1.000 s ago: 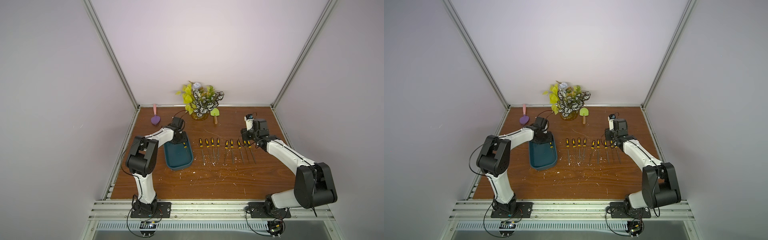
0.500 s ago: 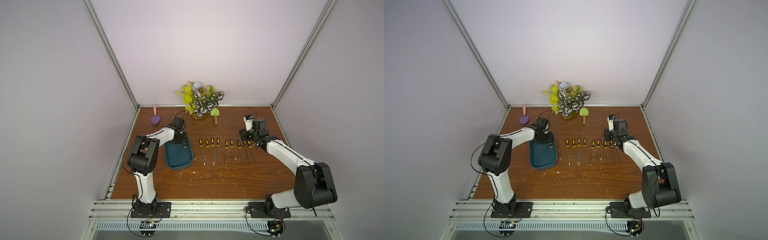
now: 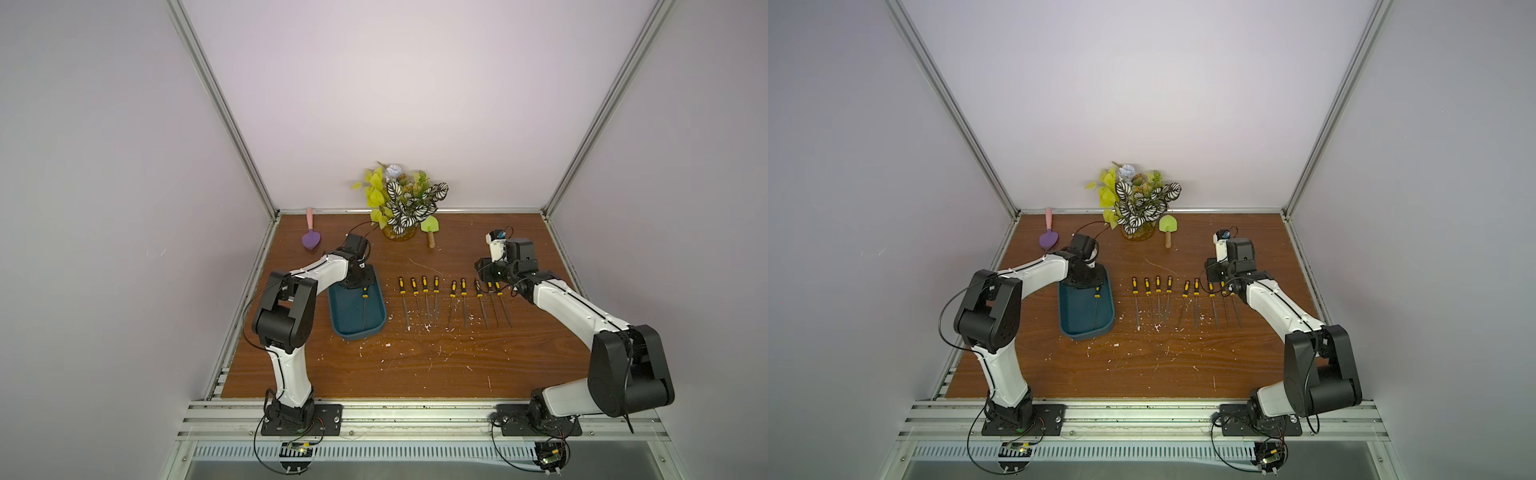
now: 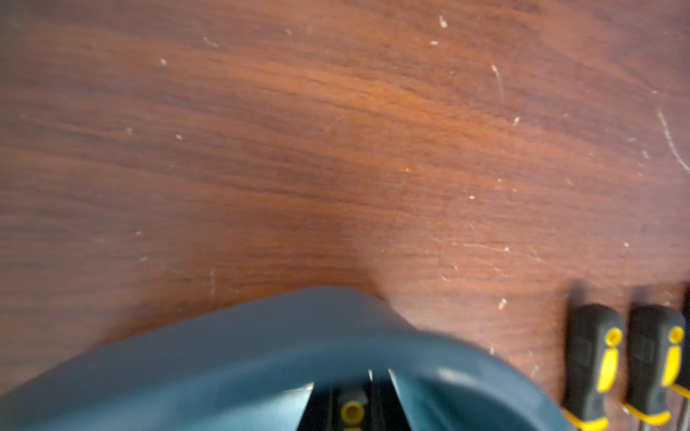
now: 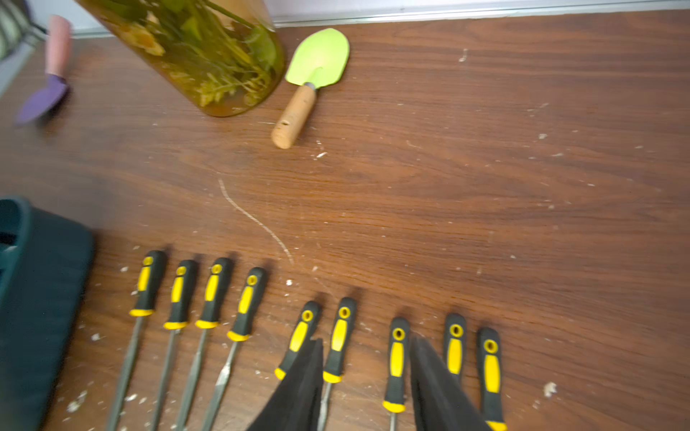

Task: Take the file tool out of the storage box
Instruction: Pick up the file tool from the storage box.

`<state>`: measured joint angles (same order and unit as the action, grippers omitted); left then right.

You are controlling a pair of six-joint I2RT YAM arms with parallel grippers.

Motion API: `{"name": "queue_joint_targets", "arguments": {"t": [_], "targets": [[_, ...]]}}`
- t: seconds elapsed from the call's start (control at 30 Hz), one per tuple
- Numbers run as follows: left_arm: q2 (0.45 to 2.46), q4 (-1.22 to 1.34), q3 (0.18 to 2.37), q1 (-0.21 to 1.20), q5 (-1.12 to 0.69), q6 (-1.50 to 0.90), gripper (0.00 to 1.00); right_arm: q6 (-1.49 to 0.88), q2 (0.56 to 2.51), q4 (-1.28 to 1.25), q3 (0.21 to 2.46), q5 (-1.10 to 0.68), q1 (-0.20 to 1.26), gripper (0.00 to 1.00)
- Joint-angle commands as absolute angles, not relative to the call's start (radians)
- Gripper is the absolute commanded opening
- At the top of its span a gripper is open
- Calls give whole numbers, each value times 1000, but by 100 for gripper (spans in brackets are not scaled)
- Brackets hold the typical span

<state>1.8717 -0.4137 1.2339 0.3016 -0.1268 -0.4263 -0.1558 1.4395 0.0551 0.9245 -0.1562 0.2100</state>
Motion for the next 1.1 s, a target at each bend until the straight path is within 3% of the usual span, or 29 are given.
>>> {"name": "queue_joint_targets", "arguments": {"t": [0.0,0.13,0.27,0.5,0.67,1.07], "targets": [[1752,-414,1295,304,-197,-348,0,-200,1397,-83,950,-410,222,45],[1705,-362,1336,242,-493,-304,0,-382,1431,-436,863,-741,236,48],[1712,-219,1331,165,-878,-381,0,-681,1571,-863,825,-964,310,49],[1705,402,1198,153,-1192,-814,0,-1216,1894,-1650,889,-970,487,56],[1721,850,1101,152,-1239,-1142,0,-1235,2011,-1715,982,-889,545,58],[1724,866,1017,151,-1239,-1147,0,-1186,2062,-1540,1178,-944,562,59]]}}
